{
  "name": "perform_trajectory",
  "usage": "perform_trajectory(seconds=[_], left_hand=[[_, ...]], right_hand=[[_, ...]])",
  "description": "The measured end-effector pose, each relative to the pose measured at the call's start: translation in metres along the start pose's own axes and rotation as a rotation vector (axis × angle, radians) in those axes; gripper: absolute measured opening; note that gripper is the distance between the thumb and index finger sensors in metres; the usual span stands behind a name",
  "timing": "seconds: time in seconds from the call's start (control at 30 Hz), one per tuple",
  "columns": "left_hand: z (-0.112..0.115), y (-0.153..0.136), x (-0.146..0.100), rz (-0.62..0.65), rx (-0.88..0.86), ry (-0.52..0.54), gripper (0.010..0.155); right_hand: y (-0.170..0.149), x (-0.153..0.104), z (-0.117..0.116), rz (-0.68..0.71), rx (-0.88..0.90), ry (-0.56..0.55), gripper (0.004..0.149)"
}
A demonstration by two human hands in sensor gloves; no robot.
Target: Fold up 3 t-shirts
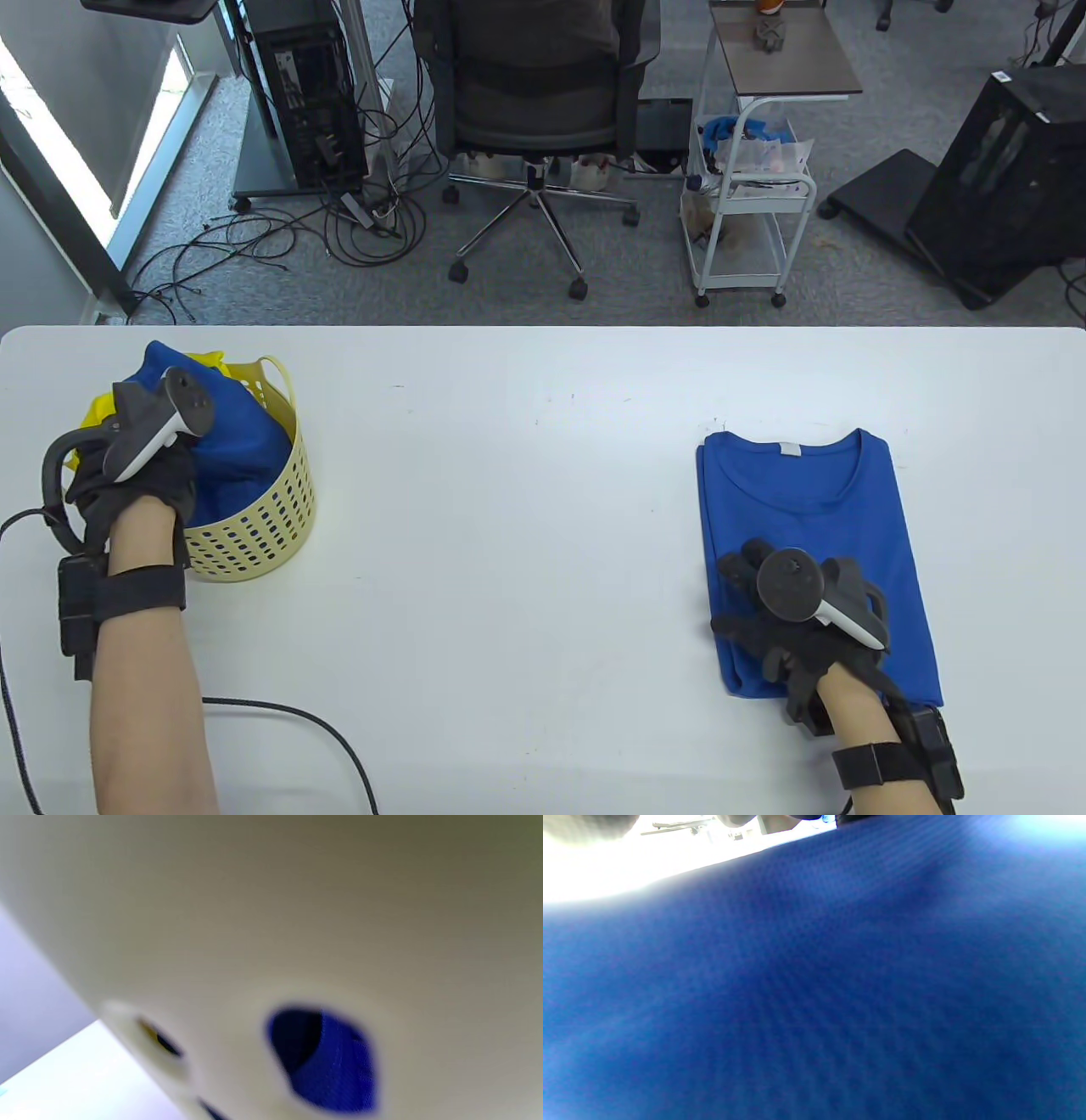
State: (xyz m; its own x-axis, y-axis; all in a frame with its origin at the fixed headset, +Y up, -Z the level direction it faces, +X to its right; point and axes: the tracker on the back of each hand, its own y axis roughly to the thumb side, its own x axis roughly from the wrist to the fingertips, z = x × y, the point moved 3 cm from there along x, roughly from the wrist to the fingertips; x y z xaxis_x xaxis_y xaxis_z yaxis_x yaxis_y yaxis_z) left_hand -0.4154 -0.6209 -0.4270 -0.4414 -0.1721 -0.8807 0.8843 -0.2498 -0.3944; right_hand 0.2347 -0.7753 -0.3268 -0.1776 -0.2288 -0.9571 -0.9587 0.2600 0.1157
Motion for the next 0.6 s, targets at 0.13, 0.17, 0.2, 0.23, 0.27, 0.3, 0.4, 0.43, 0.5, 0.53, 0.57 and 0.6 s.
perform_trajectory(seconds=[0.13,0.17,0.2,0.23,0.27,0.3,0.4,0.43,0.5,0.53,0.57,0.6], left_hand=[[-0.006,-0.001,-0.006,0.012,0.005,0.059,0.041],[-0.008,-0.002,-0.008,0.011,0.010,0.078,0.041],[-0.010,-0.002,-0.010,0.009,0.013,0.089,0.041],[-0.012,-0.002,-0.012,0.011,0.019,0.096,0.041],[-0.015,-0.003,-0.015,0.012,0.026,0.118,0.041],[-0.017,-0.003,-0.016,0.015,0.028,0.134,0.041],[-0.026,-0.003,-0.025,0.025,0.008,0.191,0.041],[-0.030,-0.002,-0.028,0.031,-0.004,0.215,0.040],[-0.036,0.000,-0.034,0.034,-0.024,0.234,0.040],[-0.039,0.001,-0.037,0.038,-0.034,0.248,0.040],[-0.043,0.003,-0.042,0.045,-0.047,0.276,0.040],[-0.049,0.005,-0.047,0.049,-0.063,0.307,0.040]], right_hand=[[-0.001,0.000,0.000,0.001,0.006,-0.002,0.072],[-0.001,0.000,0.000,0.001,0.007,-0.001,0.072],[-0.001,0.000,0.000,0.001,0.007,-0.001,0.072],[0.000,0.000,0.000,0.001,0.006,-0.001,0.072],[0.000,0.000,0.000,0.002,0.006,-0.001,0.072],[0.000,0.000,0.001,0.003,0.006,-0.002,0.072],[0.000,0.000,0.002,0.009,0.010,-0.010,0.072],[0.000,-0.001,0.003,0.011,0.012,-0.013,0.072],[0.000,-0.002,0.005,0.012,0.015,-0.021,0.072],[0.000,-0.002,0.006,0.012,0.016,-0.023,0.072],[-0.001,-0.002,0.007,0.012,0.019,-0.026,0.072],[-0.001,-0.003,0.007,0.013,0.023,-0.030,0.072]])
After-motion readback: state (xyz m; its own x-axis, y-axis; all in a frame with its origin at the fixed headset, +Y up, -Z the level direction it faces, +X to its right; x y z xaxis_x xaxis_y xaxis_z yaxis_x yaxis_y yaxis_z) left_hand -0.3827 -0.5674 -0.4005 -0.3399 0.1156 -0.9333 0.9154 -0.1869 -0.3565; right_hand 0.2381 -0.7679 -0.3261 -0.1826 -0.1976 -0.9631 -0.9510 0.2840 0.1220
